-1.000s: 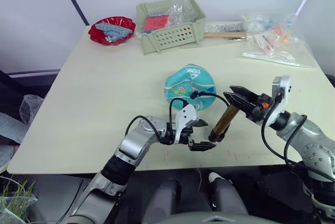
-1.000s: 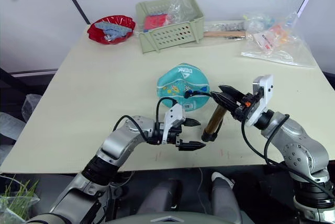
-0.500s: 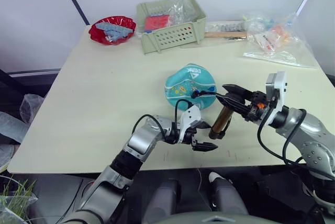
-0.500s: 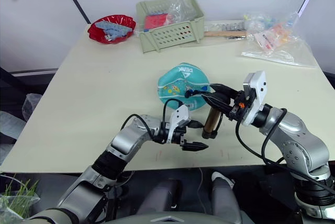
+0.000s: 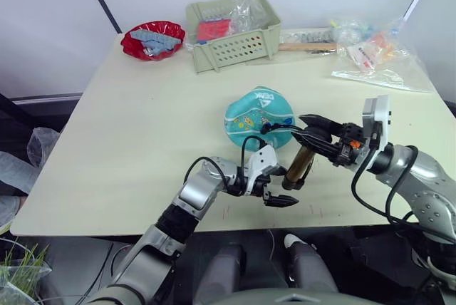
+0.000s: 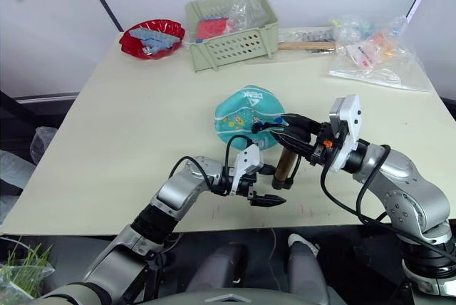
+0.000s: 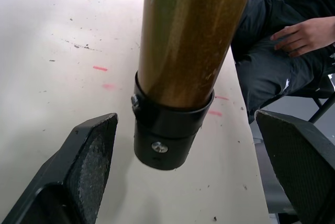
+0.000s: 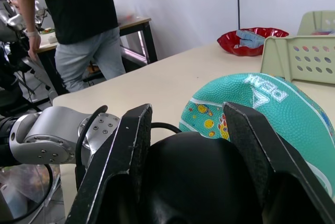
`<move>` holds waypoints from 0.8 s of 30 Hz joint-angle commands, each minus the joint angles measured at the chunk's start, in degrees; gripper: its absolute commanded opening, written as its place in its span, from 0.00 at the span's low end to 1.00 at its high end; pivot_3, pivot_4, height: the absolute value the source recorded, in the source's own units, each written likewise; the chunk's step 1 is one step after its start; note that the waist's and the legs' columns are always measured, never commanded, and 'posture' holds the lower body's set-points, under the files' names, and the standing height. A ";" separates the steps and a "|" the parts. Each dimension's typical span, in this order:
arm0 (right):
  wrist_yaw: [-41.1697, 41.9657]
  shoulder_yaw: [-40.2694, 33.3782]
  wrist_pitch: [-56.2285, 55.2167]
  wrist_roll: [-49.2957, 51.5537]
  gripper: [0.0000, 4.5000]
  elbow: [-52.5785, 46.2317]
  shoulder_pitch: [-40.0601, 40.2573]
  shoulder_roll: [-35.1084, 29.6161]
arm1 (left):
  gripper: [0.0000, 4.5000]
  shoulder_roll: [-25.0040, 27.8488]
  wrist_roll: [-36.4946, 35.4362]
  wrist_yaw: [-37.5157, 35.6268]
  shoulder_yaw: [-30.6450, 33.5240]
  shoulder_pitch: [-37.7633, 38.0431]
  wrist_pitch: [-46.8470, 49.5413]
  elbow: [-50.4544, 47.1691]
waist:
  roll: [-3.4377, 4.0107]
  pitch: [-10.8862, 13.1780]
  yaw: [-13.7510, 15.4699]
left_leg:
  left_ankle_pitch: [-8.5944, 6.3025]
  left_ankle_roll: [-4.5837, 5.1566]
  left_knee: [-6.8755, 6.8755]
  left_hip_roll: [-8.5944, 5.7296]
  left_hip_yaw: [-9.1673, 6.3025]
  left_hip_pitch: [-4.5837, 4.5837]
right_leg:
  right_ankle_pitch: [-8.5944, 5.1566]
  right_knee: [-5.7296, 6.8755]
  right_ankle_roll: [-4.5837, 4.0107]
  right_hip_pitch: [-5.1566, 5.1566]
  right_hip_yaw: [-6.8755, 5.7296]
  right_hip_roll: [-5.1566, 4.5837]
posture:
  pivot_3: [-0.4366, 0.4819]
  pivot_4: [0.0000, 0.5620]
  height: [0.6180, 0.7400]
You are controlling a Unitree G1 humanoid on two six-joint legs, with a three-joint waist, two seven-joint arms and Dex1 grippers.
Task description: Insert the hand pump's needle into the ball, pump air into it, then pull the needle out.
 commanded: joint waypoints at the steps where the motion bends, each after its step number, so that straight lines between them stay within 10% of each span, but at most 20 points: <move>1: -0.11 -0.79 -0.06 1.11 0.37 -2.94 -1.38 -0.39 | 0.87 -0.21 -0.22 -0.65 0.19 -0.33 -1.09 -0.54 | 0.00 0.00 0.00 | 0.00 0.00 0.01 0.00 0.00 -0.01 | 0.00 0.00 0.00 0.00 0.00 0.00 | 0.48 0.27 1.00; 8: -0.03 -0.93 0.48 1.11 0.37 -3.33 -1.44 -0.76 | 0.23 -0.34 0.09 -0.45 0.55 0.06 -2.19 0.14 | 0.00 0.00 0.02 | 0.00 0.00 0.01 0.00 -0.01 -0.02 | 0.00 0.00 0.00 -0.02 -0.01 0.00 | 0.48 0.27 1.00; 24: 11.65 -2.75 -14.57 -10.00 0.37 0.96 7.45 -5.76 | 0.23 -6.98 7.58 7.39 -0.38 2.26 -20.56 12.63 | -0.01 -0.01 0.19 | 0.00 0.00 0.09 -0.06 0.01 -0.12 | 0.01 0.02 0.01 -0.08 -0.04 -0.05 | 0.48 0.27 1.00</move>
